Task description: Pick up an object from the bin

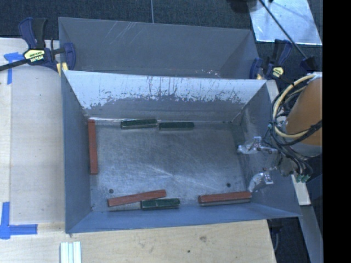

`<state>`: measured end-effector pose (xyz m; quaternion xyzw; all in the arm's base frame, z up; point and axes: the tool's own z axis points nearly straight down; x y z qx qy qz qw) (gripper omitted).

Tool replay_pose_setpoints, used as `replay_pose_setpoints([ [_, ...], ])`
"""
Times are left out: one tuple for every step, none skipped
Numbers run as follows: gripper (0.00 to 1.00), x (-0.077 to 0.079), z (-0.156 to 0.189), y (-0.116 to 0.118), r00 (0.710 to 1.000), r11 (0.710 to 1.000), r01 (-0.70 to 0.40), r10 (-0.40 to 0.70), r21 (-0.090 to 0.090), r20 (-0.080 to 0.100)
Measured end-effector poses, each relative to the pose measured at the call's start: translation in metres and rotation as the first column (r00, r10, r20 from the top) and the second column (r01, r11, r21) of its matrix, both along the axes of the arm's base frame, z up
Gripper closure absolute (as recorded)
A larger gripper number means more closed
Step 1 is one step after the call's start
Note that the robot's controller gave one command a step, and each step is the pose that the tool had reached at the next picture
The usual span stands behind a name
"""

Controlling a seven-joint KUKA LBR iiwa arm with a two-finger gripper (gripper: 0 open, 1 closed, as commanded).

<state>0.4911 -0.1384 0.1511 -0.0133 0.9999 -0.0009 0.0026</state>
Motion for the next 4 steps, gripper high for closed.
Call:
replay_pose_setpoints([
  [0.00,-0.003,-0.041,-0.009,0.999,0.999,-0.038,0.038,0.001,-0.003],
  [0.00,0.005,-0.060,-0.013,0.998,0.998,-0.066,0.066,0.001,-0.005],
  [0.00,0.000,-0.072,-0.007,0.975,0.975,-0.221,0.221,-0.001,0.002],
  [1.00,0.001,-0.073,-0.010,0.999,0.999,0.041,-0.041,-0.005,0.014],
])
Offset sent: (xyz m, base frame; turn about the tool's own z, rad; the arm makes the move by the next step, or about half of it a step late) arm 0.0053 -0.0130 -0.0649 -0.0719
